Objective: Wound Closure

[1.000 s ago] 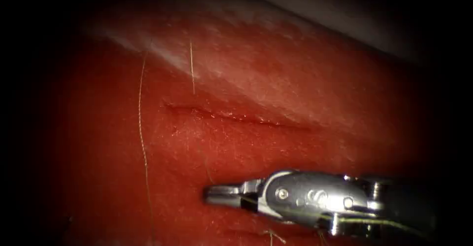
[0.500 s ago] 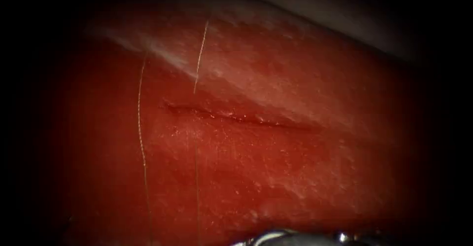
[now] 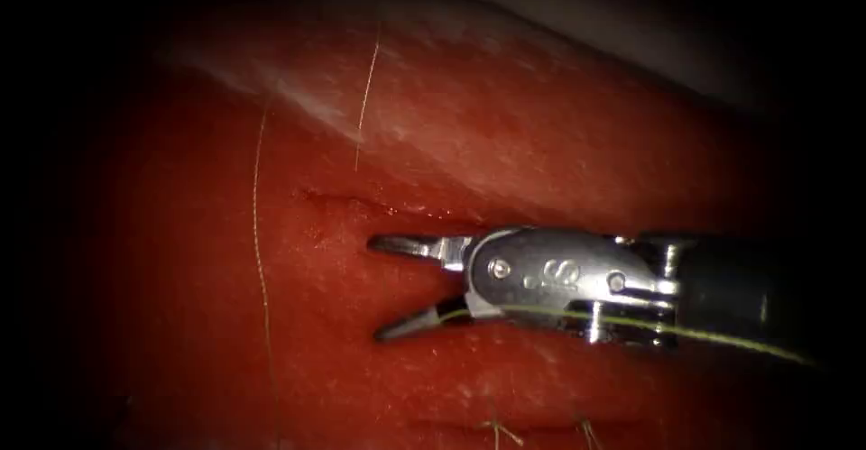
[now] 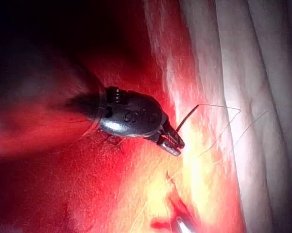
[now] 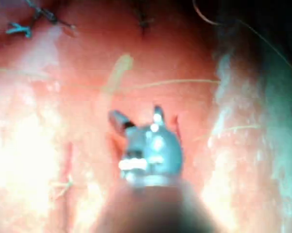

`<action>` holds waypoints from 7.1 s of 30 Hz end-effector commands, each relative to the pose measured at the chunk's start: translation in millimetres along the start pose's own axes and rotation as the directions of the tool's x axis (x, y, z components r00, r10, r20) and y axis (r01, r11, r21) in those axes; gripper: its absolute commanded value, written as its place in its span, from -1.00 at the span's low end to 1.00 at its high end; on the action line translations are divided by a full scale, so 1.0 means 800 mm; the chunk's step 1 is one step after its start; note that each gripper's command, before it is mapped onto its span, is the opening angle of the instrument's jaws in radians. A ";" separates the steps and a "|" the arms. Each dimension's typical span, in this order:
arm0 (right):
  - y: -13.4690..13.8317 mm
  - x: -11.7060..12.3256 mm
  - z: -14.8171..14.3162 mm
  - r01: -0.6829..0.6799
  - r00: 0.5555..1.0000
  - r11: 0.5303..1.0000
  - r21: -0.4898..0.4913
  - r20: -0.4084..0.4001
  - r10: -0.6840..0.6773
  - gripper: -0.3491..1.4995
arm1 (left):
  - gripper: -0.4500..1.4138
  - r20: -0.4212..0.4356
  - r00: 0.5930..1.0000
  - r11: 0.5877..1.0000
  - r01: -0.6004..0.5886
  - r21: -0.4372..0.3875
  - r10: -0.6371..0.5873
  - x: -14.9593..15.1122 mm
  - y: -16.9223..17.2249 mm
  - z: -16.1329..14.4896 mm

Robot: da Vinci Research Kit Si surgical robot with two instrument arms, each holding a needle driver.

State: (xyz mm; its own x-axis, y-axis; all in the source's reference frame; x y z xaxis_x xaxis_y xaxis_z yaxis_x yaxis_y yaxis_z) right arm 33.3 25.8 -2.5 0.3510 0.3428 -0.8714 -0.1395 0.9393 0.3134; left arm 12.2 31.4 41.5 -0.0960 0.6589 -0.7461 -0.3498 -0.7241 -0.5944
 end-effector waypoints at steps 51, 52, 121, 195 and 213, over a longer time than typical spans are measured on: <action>-0.0177 0.0077 -0.0089 -0.019 1.000 0.960 0.281 0.012 0.016 -0.27 | -0.89 0.000 1.000 1.000 0.001 -0.007 -0.001 -0.0008 0.0004 0.0009; -0.0173 0.0076 -0.0088 -0.021 1.000 0.967 0.256 0.012 0.018 0.25 | -0.89 0.000 1.000 1.000 0.001 -0.007 -0.001 -0.0008 0.0004 0.0009; 0.0165 0.0010 0.0046 -0.583 0.798 0.807 -0.096 -0.259 0.545 -1.00 | -0.89 0.004 1.000 1.000 -0.002 -0.011 0.002 -0.0012 0.0004 0.0010; 0.0183 0.0015 -0.0056 -0.546 0.820 0.798 -0.255 -0.355 0.448 0.91 | 0.33 0.602 0.791 0.992 -0.121 -0.021 0.109 0.0016 0.0072 0.0014; 0.0183 0.0032 -0.0096 -0.377 0.925 0.873 -0.309 -0.175 0.337 0.80 | 0.17 0.518 0.817 0.967 -0.231 -0.108 0.253 0.0070 0.0167 0.0146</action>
State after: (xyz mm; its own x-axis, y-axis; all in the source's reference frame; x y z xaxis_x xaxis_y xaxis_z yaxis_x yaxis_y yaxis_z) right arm 24.1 39.8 -3.3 0.1607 0.6215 -0.7667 -0.5519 0.7007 0.4523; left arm -5.8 27.2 32.6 -0.6712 0.4304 -0.6035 -0.1905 -0.8870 -0.4207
